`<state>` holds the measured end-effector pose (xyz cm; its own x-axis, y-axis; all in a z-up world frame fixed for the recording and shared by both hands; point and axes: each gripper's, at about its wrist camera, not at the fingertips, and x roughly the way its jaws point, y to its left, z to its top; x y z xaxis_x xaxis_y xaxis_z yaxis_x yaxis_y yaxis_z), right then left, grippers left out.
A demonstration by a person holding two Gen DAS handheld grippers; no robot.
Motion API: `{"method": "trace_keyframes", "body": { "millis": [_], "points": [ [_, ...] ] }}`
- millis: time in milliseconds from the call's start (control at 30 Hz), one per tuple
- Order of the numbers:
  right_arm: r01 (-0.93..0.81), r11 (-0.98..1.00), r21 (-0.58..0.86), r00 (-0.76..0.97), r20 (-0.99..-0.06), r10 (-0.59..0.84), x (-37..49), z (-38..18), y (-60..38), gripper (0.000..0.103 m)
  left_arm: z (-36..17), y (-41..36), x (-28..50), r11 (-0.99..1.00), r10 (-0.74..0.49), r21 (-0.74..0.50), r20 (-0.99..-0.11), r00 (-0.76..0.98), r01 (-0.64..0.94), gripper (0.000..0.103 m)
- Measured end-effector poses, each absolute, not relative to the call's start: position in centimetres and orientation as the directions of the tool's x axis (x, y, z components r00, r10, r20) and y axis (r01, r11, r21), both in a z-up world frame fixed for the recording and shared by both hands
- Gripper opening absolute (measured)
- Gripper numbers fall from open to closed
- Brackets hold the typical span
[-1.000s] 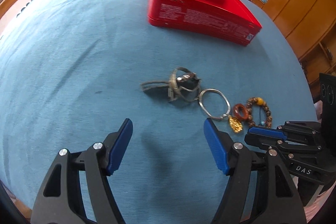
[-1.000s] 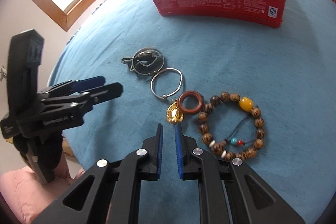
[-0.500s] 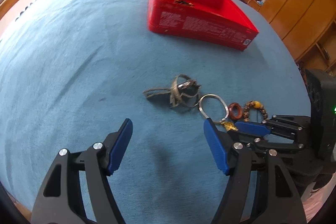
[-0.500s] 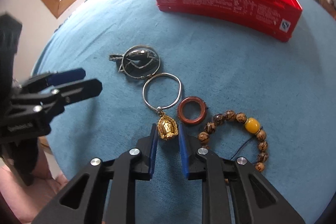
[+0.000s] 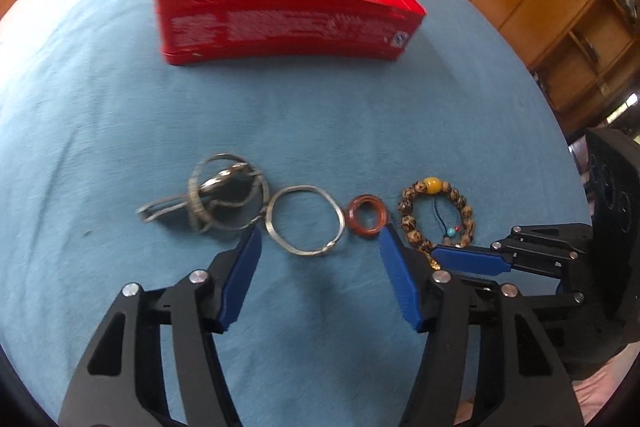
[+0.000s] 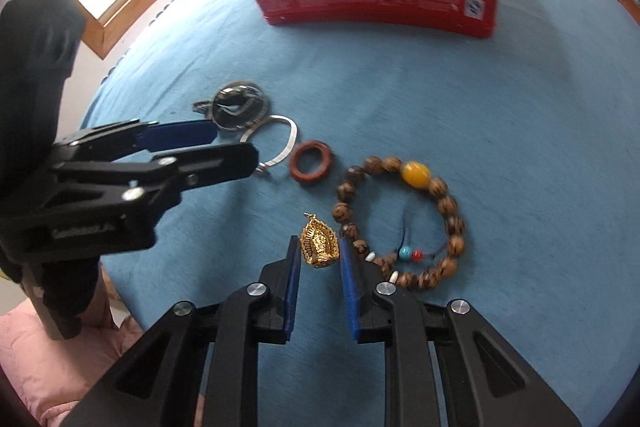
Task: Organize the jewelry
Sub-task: 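Grasp the silver bangle with the left tool while the right tool grasps the gold pendant, then carry the bangle and pendant over the red box with both tools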
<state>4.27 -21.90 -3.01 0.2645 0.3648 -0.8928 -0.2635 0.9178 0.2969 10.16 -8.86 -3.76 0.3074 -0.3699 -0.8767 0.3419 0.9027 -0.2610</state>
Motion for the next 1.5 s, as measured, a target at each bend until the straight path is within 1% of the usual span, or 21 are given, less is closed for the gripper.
{"method": "trace_keyframes", "body": {
  "millis": [67,167,333,533,600,667,733,800,867,967,1033,1300,1500],
  "points": [
    [-0.244,0.926,0.289,0.272,-0.896,0.352,4.3,-3.2,-22.6,0.019,-4.4,-9.5,10.8,0.902,-0.363,-0.257,-0.886,0.288,0.348,0.05],
    [-0.213,0.936,0.28,0.294,-0.895,0.334,4.6,-3.2,-23.8,0.019,-5.0,-10.2,11.3,0.897,-0.358,-0.249,-0.894,0.27,0.365,0.044],
    [-0.198,0.936,0.292,0.304,-0.889,0.341,5.0,-3.1,-24.7,0.019,-5.2,-11.5,11.1,0.886,-0.35,-0.227,-0.899,0.262,0.405,0.043],
    [-0.202,0.932,0.302,0.301,-0.886,0.353,5.0,-3.1,-24.8,0.019,-5.5,-12.4,10.6,0.871,-0.339,-0.203,-0.907,0.248,0.448,0.037],
    [-0.201,0.93,0.308,0.3,-0.884,0.357,5.1,-3.1,-24.8,0.019,-5.5,-12.5,10.6,0.87,-0.326,-0.182,-0.91,0.257,0.458,0.031],
    [-0.199,0.929,0.311,0.3,-0.883,0.36,5.1,-3.2,-24.9,0.019,-5.7,-12.3,10.6,0.872,-0.313,-0.166,-0.912,0.265,0.461,0.017],
    [-0.197,0.929,0.314,0.3,-0.882,0.362,5.1,-3.2,-25.1,0.019,-5.8,-12.0,10.5,0.871,-0.311,-0.157,-0.91,0.274,0.466,0.01],
    [-0.195,0.927,0.319,0.299,-0.881,0.366,5.1,-3.3,-25.2,0.019,-5.8,-11.4,10.3,0.865,-0.328,-0.174,-0.905,0.269,0.47,0.008],
    [-0.194,0.926,0.323,0.299,-0.88,0.369,5.1,-3.2,-25.1,0.019,-5.8,-11.1,10.4,0.864,-0.345,-0.194,-0.9,0.266,0.464,0.004],
    [-0.194,0.925,0.328,0.302,-0.877,0.374,5.1,-3.1,-25.0,0.019,-5.5,-10.0,10.8,0.86,-0.398,-0.267,-0.884,0.245,0.435,0.003],
    [-0.194,0.923,0.331,0.31,-0.872,0.378,5.0,-2.7,-25.1,0.019,-4.8,-9.3,10.9,0.86,-0.42,-0.289,-0.87,0.259,0.421,0.003],
    [-0.219,0.911,0.349,0.34,-0.848,0.406,5.3,-0.6,-24.8,0.019,-1.3,-7.8,10.8,0.851,-0.472,-0.32,-0.815,0.336,0.416,0.003],
    [-0.227,0.907,0.354,0.366,-0.832,0.416,6.3,0.8,-24.6,0.019,0.4,-7.2,11.5,0.856,-0.479,-0.328,-0.795,0.372,0.4,0.003]
  ]
}}
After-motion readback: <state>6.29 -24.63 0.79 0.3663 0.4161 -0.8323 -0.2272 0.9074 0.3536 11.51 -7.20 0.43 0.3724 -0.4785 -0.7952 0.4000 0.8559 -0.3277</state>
